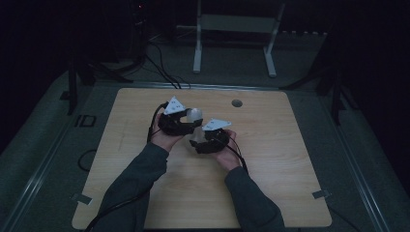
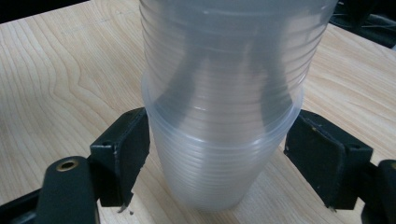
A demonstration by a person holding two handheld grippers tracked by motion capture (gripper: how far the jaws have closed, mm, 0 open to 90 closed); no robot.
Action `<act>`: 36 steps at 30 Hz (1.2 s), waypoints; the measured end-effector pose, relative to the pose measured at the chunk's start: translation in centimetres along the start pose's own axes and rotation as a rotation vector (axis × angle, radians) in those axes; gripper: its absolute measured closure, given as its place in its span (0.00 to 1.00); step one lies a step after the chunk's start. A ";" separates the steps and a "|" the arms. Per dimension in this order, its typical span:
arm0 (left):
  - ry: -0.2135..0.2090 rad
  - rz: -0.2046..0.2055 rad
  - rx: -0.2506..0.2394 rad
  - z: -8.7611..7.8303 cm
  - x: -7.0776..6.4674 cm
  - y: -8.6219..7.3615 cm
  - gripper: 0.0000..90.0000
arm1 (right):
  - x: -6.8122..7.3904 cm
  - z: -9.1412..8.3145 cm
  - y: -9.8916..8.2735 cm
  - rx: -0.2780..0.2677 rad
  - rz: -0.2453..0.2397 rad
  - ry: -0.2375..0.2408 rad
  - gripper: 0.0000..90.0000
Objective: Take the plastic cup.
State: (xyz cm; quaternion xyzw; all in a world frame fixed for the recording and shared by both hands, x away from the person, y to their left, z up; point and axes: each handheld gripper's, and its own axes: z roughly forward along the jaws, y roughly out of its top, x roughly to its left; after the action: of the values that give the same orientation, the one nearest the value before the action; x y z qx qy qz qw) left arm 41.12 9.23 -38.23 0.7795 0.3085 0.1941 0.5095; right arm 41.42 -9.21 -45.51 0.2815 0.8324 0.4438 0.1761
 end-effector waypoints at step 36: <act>-0.013 -0.018 -0.028 -0.5 0.2 0.5 0.43 | -0.1 -0.1 -0.2 -0.006 0.008 0.004 0.27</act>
State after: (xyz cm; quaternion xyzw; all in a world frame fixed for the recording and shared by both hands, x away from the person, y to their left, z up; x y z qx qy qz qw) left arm 41.15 9.56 -37.57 0.7706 0.3095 0.1887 0.5242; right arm 41.38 -9.42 -45.64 0.2834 0.8303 0.4474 0.1735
